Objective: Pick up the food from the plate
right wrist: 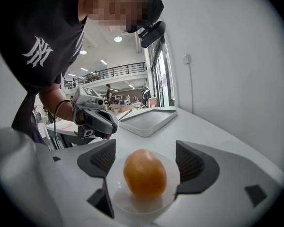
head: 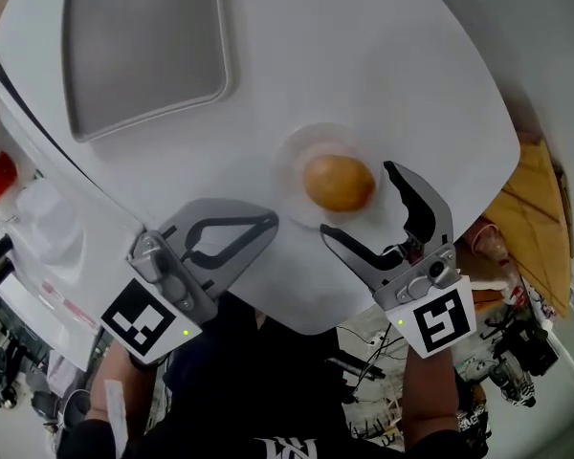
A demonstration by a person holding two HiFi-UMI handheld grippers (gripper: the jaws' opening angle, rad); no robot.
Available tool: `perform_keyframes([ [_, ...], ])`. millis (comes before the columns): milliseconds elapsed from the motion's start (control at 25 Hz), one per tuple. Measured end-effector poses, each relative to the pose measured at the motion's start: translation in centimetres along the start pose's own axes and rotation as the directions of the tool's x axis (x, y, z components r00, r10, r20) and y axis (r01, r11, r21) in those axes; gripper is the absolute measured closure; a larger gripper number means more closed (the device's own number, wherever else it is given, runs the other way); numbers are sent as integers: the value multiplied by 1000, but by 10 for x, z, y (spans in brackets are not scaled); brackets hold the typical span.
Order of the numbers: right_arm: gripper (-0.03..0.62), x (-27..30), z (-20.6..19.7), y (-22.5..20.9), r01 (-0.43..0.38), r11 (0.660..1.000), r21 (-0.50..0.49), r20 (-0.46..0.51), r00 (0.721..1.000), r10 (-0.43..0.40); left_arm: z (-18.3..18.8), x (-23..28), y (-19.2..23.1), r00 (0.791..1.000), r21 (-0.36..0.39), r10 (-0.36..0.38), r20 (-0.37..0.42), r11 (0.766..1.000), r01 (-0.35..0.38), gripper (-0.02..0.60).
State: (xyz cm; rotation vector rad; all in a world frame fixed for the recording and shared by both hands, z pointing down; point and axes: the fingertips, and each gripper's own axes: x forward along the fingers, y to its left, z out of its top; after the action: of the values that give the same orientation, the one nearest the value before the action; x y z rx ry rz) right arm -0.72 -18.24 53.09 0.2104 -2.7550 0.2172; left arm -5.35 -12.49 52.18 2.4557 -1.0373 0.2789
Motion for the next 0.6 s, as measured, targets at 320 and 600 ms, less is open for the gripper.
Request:
perform_keyframes([
  [320,227,24,-33,13,-64,984,-165,-156,987,38,-7,-1,-7,999,-51,-26,48,998,28,577],
  [600,229,30,-41,15,-119,978,-171,-178,980,88,-12,-1,-9,997,-66,-36,71,997,41,577],
])
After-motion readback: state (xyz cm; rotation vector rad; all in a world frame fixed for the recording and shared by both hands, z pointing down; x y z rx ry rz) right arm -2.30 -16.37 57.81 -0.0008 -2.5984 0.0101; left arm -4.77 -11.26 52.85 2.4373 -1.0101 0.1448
